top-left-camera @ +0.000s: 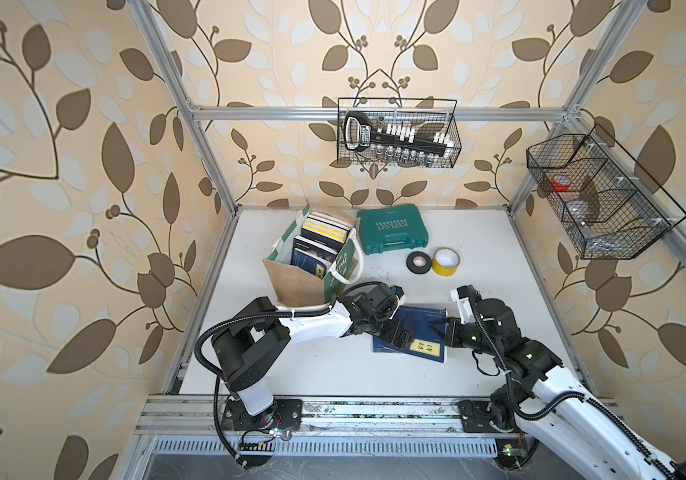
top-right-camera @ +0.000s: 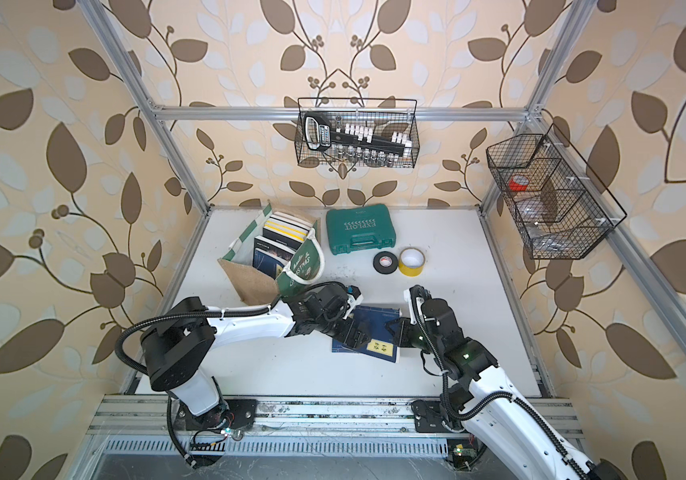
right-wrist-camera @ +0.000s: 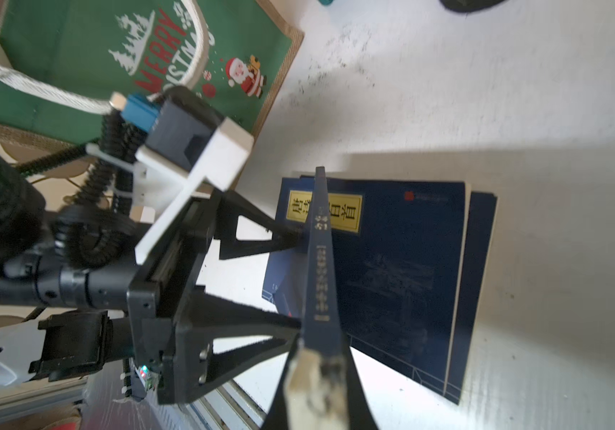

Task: Put the books into the canvas bag
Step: Pick up the book from the book, then place the book in the canvas bag.

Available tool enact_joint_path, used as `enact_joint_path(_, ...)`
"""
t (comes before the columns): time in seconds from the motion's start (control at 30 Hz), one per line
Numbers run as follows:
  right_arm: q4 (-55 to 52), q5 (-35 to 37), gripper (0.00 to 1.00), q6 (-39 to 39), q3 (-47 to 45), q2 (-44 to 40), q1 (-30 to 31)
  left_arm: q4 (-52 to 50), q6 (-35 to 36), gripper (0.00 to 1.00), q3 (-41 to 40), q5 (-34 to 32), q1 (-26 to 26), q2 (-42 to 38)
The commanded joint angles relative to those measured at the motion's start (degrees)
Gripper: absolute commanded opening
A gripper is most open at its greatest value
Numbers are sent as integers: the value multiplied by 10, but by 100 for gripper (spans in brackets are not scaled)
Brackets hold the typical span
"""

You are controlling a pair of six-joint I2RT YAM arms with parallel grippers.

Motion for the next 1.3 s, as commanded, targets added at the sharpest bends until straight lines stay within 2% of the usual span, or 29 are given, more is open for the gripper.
enact_joint_path(0.0, 5, 33, 0, -66, 94, 46, -5, -76, 21, 99, 39, -10, 7, -91)
enact_joint_path(0.1, 5, -2, 0, -120, 193, 114, -31, -148, 38, 99, 74, -23, 16, -147)
enact_joint_path(0.27, 19, -114, 0, -200, 368, 229, -86, -252, 75, 99, 116, -57, 29, -236)
enact_joint_path(0.4, 30, -186, 0, -238, 496, 311, -88, -330, 132, 99, 142, -64, 36, -298)
enact_joint_path(0.5, 35, -268, 0, -249, 594, 387, -87, -384, 166, 99, 155, -82, 54, -343)
enact_joint_path(0.57, 31, -329, 0, -252, 665, 448, -81, -411, 181, 99, 158, -74, 96, -373)
enact_joint_path(0.63, 15, -355, 0, -260, 738, 504, -68, -429, 188, 99, 157, -54, 148, -395)
enact_joint_path(0.77, -57, -385, 0, -291, 912, 635, -20, -450, 160, 99, 174, -85, 223, -408)
enact_joint_path(0.93, -162, -398, 0, -292, 1160, 817, 25, -492, 118, 99, 239, -56, 300, -381)
enact_joint_path(1.0, -161, -404, 0, -277, 1183, 847, 37, -511, 118, 99, 272, -62, 307, -370)
enact_joint_path(1.07, -161, -392, 0, -284, 1154, 847, 54, -535, 125, 99, 309, -80, 310, -354)
enact_joint_path(1.17, -185, -355, 0, -320, 1101, 829, 80, -543, 134, 99, 331, -87, 315, -347)
enact_joint_path(1.27, -258, -305, 0, -369, 1100, 830, 107, -538, 138, 99, 329, -83, 317, -346)
